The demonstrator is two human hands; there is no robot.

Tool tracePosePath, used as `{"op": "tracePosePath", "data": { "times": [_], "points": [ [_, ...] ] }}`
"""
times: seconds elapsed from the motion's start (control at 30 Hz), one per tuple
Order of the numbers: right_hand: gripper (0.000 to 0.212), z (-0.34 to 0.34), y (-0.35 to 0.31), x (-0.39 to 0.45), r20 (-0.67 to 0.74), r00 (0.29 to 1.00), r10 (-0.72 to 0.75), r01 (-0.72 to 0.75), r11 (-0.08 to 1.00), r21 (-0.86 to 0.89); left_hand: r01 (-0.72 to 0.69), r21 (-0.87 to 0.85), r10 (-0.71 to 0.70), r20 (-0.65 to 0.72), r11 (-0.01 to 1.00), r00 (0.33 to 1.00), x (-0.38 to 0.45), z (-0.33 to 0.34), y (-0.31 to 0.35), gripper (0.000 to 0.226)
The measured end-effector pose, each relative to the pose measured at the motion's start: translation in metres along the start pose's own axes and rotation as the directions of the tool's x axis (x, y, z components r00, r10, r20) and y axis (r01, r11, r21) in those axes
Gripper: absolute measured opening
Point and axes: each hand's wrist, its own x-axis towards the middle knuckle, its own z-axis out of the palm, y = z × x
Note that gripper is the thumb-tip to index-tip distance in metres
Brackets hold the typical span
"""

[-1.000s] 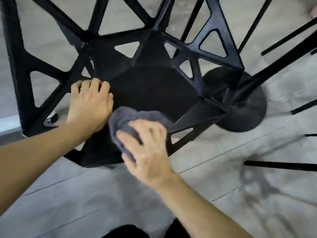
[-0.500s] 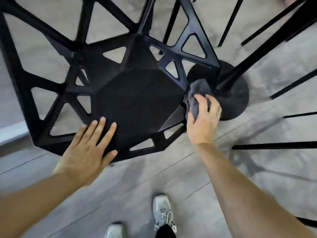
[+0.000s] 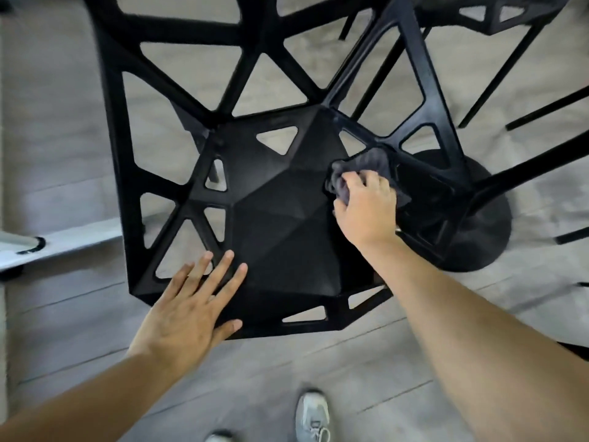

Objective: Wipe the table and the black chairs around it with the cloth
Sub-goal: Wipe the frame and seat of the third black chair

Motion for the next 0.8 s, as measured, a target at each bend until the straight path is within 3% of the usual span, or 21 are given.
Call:
{"op": "tracePosePath", "data": {
  "times": [0.07, 0.13, 0.2, 0.27, 0.3, 0.33, 0.4, 0.47, 0.53, 0.6, 0.67, 0.8],
  "points": [
    [0.045, 0.003, -0.03, -0.007, 0.035, 0.999, -0.011, 0.01, 0.999, 0.038, -0.018, 0.009, 0.018, 0.001, 1.0, 1.0, 0.002, 0.0, -0.002, 0.079],
    [0.044, 0.003, -0.073, -0.043, 0.074, 0.975, -0.207, 0.194, 0.969, 0.154, -0.002, -0.004, 0.002, 0.005, 1.0, 1.0, 0.001, -0.003, -0.001, 0.08],
    [0.046, -0.004, -0.1, -0.082, 0.158, 0.877, -0.453, 0.401, 0.873, 0.277, 0.037, -0.042, -0.037, 0.013, 0.998, 0.999, -0.003, -0.007, 0.002, 0.085],
    [0.048, -0.005, -0.084, -0.071, 0.173, 0.761, -0.625, 0.563, 0.769, 0.303, 0.089, -0.08, -0.091, -0.019, 0.993, 0.996, -0.008, -0.017, 0.0, 0.089],
    [0.047, -0.003, -0.067, -0.053, 0.158, 0.762, -0.628, 0.583, 0.771, 0.256, 0.102, -0.08, -0.107, -0.06, 0.992, 0.992, -0.011, -0.022, -0.006, 0.087],
    [0.046, -0.001, -0.049, -0.034, 0.136, 0.821, -0.555, 0.527, 0.828, 0.192, 0.12, -0.084, -0.129, -0.116, 0.989, 0.985, -0.016, -0.029, -0.014, 0.083],
    [0.044, 0.002, -0.014, 0.005, 0.052, 0.961, -0.271, 0.267, 0.961, 0.071, 0.22, -0.183, -0.256, -0.205, 0.958, 0.945, -0.023, -0.048, -0.031, 0.076],
    [0.047, 0.006, -0.005, 0.02, 0.04, 0.997, -0.061, 0.059, 0.997, 0.045, 0.342, -0.429, -0.45, -0.18, 0.836, 0.875, -0.023, -0.061, -0.041, 0.075],
    [0.046, 0.01, -0.031, 0.012, 0.021, 1.0, 0.007, -0.009, 0.997, 0.082, 0.367, -0.654, -0.552, -0.093, 0.661, 0.828, -0.022, -0.064, -0.042, 0.08],
    [0.045, 0.013, -0.075, -0.017, 0.043, 0.998, -0.053, 0.045, 0.984, 0.173, 0.34, -0.747, -0.572, -0.066, 0.572, 0.818, -0.022, -0.066, -0.04, 0.092],
    [0.047, 0.013, -0.126, -0.064, 0.077, 0.976, -0.204, 0.175, 0.943, 0.282, 0.333, -0.765, -0.568, -0.052, 0.552, 0.821, -0.024, -0.067, -0.043, 0.105],
    [0.052, 0.004, -0.171, -0.128, 0.119, 0.933, -0.339, 0.259, 0.864, 0.432, 0.346, -0.771, -0.556, -0.013, 0.535, 0.831, -0.03, -0.07, -0.048, 0.11]
  ]
}}
